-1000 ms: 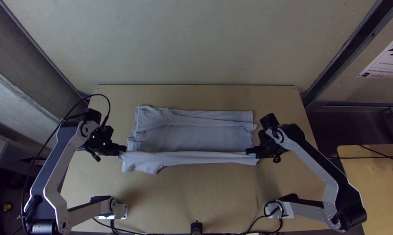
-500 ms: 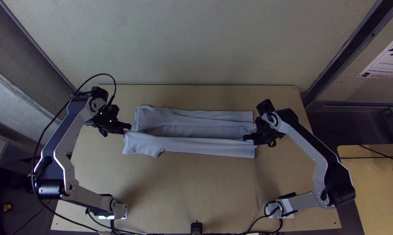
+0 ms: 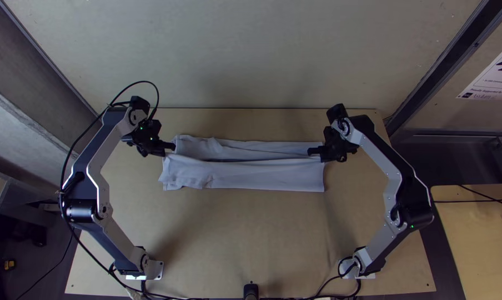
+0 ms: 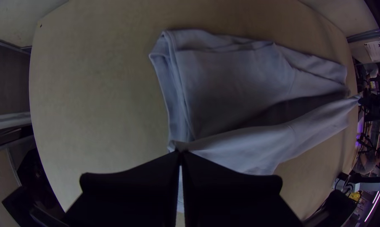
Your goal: Fold the t-shirt
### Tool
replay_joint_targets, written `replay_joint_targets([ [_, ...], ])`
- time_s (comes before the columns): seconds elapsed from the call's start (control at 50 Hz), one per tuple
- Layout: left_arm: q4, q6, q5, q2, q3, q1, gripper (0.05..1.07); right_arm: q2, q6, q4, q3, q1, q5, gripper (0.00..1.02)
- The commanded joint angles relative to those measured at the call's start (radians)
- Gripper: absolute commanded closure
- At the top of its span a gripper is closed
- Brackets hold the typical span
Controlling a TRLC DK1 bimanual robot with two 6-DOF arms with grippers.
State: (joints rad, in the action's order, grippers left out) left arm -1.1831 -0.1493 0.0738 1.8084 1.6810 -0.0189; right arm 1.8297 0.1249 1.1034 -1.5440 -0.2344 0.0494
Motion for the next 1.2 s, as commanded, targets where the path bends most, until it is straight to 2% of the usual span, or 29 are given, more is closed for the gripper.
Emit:
replay_joint_targets([
  [0.0, -0.004, 0.02, -0.009, 0.057, 0.08, 0.008, 1.04, 0.063, -0.016, 0.006, -0.067, 0.017, -0.014, 1.0],
  [0.42, -0.01, 0.037, -0.04, 0.339, 0.371, 0.036, 1.04, 0.255, -0.028, 0.015, -0.245, 0.043, -0.016, 1.0],
  [0.76, 0.062, 0.117, -0.062, 0.456, 0.365, 0.054, 1.02, 0.31, -0.031, 0.006, -0.234, 0.047, -0.034, 1.0],
  [0.78, 0.069, 0.123, -0.062, 0.456, 0.359, 0.056, 0.98, 0.312, -0.033, 0.003, -0.232, 0.047, -0.039, 1.0],
  [0.8, 0.074, 0.126, -0.062, 0.456, 0.352, 0.059, 0.9, 0.313, -0.034, -0.005, -0.232, 0.047, -0.045, 1.0],
  [0.82, 0.079, 0.132, -0.063, 0.456, 0.347, 0.062, 0.76, 0.313, -0.037, -0.016, -0.232, 0.047, -0.052, 1.0],
  [0.84, 0.082, 0.137, -0.066, 0.456, 0.345, 0.063, 0.55, 0.313, -0.037, -0.028, -0.229, 0.047, -0.065, 0.99],
  [0.88, 0.083, 0.139, -0.1, 0.46, 0.347, 0.073, 0.08, 0.313, -0.037, -0.062, -0.228, 0.047, -0.1, 0.99],
  [0.94, 0.082, 0.143, -0.132, 0.46, 0.347, 0.086, 0.1, 0.312, -0.039, -0.073, -0.232, 0.049, -0.135, 0.93],
  [1.04, 0.076, 0.148, -0.146, 0.44, 0.347, 0.091, 0.1, 0.289, -0.05, -0.074, -0.232, 0.049, -0.163, 0.7],
  [1.12, 0.074, 0.159, -0.146, 0.404, 0.339, 0.091, 0.1, 0.25, -0.048, -0.085, -0.217, 0.058, -0.163, 0.47],
  [1.18, 0.074, 0.159, -0.14, 0.365, 0.325, 0.089, 0.1, 0.217, -0.045, -0.099, -0.202, 0.064, -0.163, 0.25],
])
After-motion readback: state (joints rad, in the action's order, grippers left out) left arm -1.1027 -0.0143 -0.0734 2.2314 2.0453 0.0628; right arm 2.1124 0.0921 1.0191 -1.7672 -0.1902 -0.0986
